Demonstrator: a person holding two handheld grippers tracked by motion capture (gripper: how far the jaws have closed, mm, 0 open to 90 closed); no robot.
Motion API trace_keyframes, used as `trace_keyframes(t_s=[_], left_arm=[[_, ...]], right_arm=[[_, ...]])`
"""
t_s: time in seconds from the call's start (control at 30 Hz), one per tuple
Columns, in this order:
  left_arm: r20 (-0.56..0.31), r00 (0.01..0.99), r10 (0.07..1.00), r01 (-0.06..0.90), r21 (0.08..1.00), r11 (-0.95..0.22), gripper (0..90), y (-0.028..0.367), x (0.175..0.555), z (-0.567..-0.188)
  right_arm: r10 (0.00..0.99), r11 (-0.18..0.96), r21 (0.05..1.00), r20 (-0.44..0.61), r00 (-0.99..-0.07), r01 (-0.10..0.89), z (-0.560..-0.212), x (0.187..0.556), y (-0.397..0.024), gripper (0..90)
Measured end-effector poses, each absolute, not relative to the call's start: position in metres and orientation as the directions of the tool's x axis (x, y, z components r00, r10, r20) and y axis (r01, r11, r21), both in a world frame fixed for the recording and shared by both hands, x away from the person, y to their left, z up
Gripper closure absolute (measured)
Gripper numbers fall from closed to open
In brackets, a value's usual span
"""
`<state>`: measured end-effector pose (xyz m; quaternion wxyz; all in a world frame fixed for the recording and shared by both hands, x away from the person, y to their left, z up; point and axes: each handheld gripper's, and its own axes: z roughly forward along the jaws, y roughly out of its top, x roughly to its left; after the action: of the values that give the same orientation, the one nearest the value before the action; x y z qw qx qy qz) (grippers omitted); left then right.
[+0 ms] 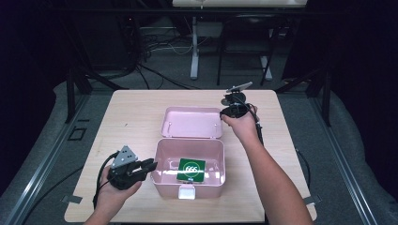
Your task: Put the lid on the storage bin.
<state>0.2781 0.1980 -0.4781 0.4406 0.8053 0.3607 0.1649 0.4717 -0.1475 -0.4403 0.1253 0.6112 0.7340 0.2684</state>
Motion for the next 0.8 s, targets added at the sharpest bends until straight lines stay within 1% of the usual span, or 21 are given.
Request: trace_keyframes(t_s=[0.13,0.23,0.43,0.63,0.8], left_arm=[[-0.054,0.686,0.726,0.436,0.829,-0.35,76.8,0.198,0.278,-0.478],[-0.057,0.687,0.724,0.435,0.831,-0.348,76.8,0.198,0.278,-0.479],[-0.064,0.685,0.726,0.438,0.832,-0.34,76.9,0.199,0.278,-0.479],[-0.066,0.682,0.729,0.439,0.833,-0.336,77.2,0.199,0.278,-0.479],[-0.069,0.683,0.728,0.439,0.834,-0.333,77.2,0.2,0.278,-0.48]], right_arm=[[0.97,0.069,0.525,0.163,-0.18,0.848,-0.448,0.485,-0.145,66.7],[0.97,0.055,0.52,0.174,-0.169,0.853,-0.452,0.49,-0.144,67.0],[0.968,0.014,0.488,0.211,-0.134,0.873,-0.463,0.499,-0.144,71.0],[0.97,0.031,0.467,0.2,-0.14,0.884,-0.472,0.503,-0.134,75.9],[0.977,0.027,0.459,0.175,-0.12,0.888,-0.474,0.504,-0.131,83.0]])
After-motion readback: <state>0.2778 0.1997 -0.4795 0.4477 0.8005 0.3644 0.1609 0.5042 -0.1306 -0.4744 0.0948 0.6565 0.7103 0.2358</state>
